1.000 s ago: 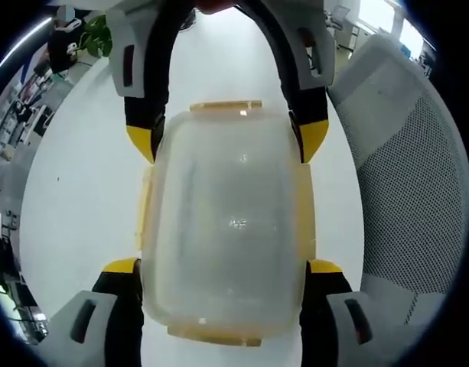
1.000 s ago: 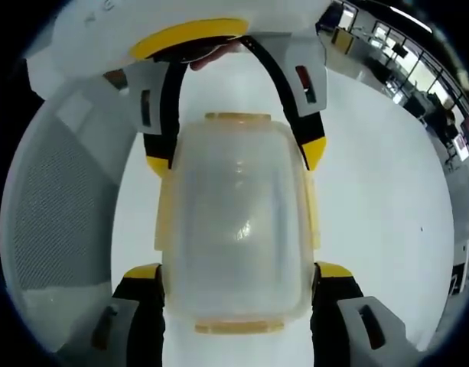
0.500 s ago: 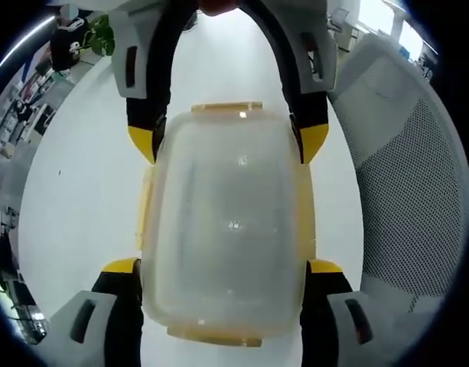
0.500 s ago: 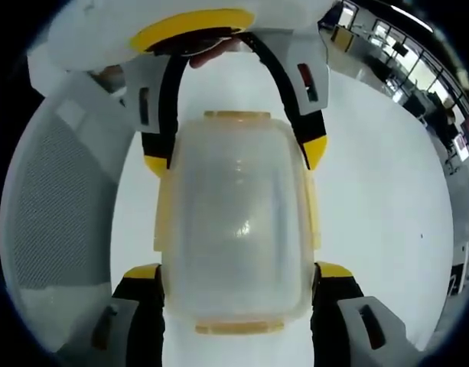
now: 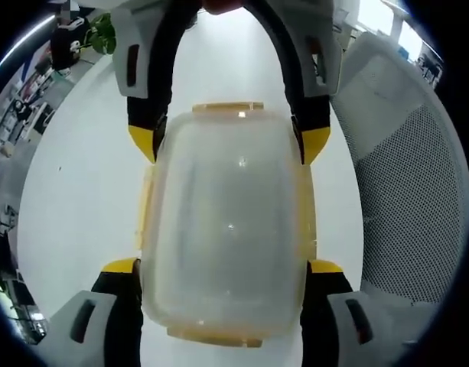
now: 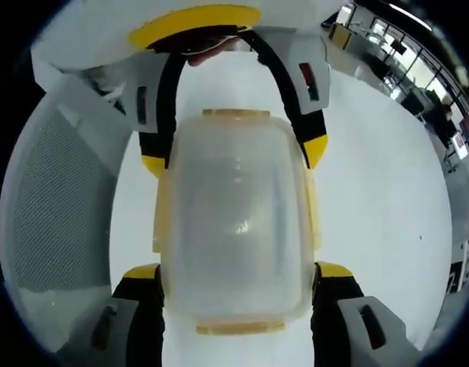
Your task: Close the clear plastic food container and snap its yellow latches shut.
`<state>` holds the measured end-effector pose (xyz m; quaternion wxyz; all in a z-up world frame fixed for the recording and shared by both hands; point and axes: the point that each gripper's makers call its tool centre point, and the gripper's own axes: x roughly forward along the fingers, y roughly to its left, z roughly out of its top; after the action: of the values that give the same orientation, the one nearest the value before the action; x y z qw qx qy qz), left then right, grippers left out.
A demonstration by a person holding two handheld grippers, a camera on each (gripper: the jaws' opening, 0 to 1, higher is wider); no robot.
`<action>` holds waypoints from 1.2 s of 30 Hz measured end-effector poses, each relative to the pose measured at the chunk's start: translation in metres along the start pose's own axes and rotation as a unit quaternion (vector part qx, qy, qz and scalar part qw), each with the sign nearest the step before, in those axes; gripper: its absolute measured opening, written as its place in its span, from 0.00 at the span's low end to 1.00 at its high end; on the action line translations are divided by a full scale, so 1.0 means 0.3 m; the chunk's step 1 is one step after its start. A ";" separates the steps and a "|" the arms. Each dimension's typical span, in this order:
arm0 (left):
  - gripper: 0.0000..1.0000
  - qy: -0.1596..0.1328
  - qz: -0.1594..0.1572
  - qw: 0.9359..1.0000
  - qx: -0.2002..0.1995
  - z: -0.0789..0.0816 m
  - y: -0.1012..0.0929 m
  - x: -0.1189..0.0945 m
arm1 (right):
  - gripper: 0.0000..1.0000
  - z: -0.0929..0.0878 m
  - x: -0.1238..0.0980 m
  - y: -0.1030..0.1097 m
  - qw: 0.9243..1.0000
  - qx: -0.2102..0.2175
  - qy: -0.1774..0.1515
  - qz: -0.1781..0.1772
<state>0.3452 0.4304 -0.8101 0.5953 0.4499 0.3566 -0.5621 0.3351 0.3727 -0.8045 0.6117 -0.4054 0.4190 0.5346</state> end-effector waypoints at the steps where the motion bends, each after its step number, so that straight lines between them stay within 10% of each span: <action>1: 0.86 -0.003 0.000 1.000 -0.001 0.000 -0.001 -0.001 | 0.79 0.000 -0.001 0.002 1.000 0.000 0.002 0.000; 36: 0.88 -0.005 -0.007 1.000 -0.013 0.010 0.108 0.020 | 0.80 -0.004 0.001 -0.110 1.000 -0.002 -0.005 -0.001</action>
<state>0.3776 0.4242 -0.8103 0.5990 0.4370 0.3642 -0.5635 0.3678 0.3684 -0.8035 0.6135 -0.4044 0.4146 0.5368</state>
